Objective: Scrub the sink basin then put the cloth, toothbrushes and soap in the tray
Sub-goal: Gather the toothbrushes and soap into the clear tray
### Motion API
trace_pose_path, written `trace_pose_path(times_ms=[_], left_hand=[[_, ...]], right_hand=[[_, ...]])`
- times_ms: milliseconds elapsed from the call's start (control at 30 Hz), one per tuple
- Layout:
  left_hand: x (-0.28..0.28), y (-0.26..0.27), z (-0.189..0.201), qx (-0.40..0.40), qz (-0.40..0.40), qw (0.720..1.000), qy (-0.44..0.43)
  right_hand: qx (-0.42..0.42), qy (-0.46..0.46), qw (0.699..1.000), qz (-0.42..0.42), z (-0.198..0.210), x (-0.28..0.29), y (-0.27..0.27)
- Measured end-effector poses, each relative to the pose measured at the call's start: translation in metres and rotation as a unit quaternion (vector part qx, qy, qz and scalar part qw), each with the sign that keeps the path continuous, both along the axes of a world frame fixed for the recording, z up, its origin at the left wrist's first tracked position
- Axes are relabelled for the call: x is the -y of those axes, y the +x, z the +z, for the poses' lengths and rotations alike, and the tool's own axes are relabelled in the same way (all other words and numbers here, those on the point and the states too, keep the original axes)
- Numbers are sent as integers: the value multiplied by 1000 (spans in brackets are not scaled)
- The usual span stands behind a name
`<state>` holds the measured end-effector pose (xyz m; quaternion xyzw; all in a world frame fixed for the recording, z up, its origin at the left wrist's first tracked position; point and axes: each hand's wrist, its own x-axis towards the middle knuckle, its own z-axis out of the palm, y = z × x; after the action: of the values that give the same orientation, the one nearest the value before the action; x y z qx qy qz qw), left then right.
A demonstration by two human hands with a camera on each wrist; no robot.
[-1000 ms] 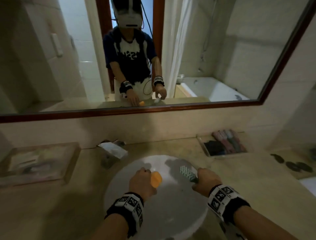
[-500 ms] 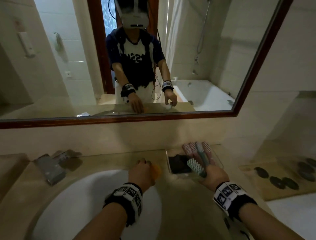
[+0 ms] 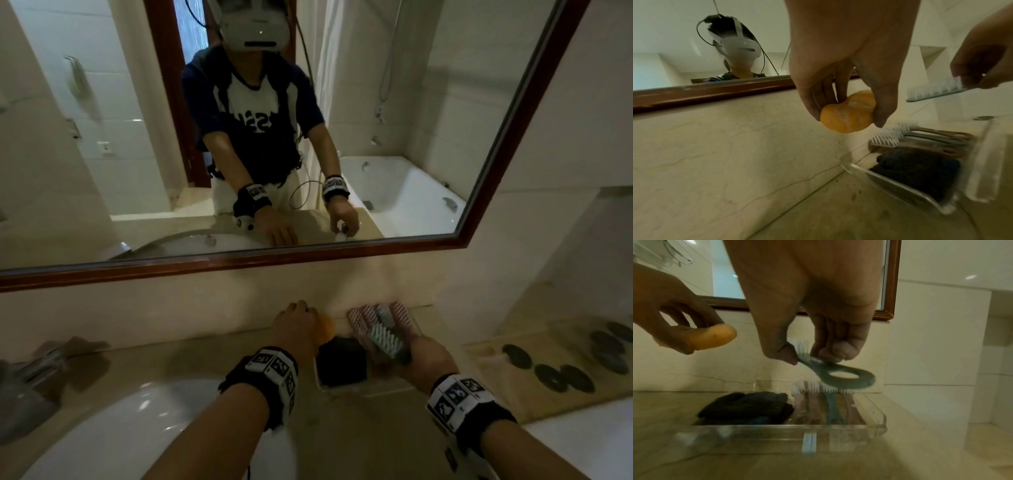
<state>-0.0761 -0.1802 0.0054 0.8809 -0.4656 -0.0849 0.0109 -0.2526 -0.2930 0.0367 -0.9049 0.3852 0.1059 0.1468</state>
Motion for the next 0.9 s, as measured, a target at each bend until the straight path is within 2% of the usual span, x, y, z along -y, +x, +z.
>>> trace_pose_path(times_ms=[167,267,433,633,900], left_hand=[[46,7,-19,-4,23,999,38],[72,14,-34,-35,30,997,55],[98,18,-53,-64,44,996,49],[100,18,-74,-76,45,996,15],[103,20,-81,-90,42,995,4]], right_hand=[[-45,22,997,55,-22,57,11],[-48,27,991,123,-37,85,20],[-59,10,974,219,-56,104,27],[-89,-4,959,270,-89,109,27],[-146,28,958,244,-101,109,23]])
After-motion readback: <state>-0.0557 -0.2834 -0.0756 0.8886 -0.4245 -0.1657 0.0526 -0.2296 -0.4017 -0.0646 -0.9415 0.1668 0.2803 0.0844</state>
